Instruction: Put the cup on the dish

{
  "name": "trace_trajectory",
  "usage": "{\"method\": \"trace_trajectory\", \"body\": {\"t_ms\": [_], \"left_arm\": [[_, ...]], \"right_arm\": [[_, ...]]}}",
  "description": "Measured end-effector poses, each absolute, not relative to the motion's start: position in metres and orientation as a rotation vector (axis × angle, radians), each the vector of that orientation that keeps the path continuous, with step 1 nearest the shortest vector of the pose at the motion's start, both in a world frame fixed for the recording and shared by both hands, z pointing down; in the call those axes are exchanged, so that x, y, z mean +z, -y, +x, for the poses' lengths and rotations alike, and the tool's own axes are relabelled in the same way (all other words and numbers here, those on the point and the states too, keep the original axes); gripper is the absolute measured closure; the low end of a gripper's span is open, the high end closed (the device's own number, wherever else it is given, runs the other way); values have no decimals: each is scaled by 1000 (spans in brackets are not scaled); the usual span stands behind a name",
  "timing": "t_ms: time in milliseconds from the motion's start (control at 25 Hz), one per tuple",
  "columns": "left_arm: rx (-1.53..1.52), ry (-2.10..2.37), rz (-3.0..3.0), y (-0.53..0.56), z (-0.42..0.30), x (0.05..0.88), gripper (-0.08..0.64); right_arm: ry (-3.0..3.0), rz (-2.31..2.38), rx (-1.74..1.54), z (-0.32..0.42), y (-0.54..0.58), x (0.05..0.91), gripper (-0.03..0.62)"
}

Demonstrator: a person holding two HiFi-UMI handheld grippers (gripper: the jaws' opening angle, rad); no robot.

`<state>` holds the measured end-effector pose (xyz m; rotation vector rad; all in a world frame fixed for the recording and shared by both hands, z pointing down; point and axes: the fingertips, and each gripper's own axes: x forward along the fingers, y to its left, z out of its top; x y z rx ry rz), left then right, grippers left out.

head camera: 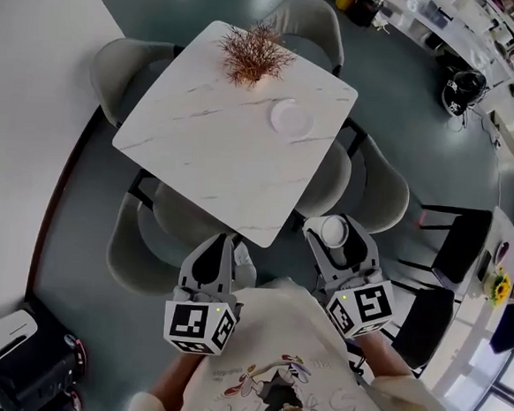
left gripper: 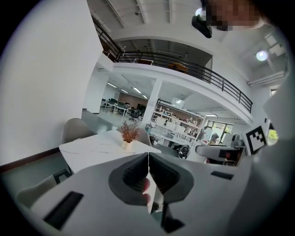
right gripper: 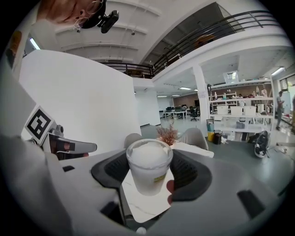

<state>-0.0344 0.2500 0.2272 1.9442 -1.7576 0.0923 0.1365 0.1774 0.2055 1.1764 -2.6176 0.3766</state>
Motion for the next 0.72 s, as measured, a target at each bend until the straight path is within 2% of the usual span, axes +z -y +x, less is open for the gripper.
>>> {"method": "trace_trajectory", "body": {"t_ms": [200, 720], "left_arm": [[118, 1678, 1980, -218, -47, 240, 554], [166, 1599, 1964, -136, -33, 263, 554]], "right_arm": [[2609, 1185, 350, 109, -146, 209, 321], [2584, 1177, 379, 105, -65, 235, 321]]}}
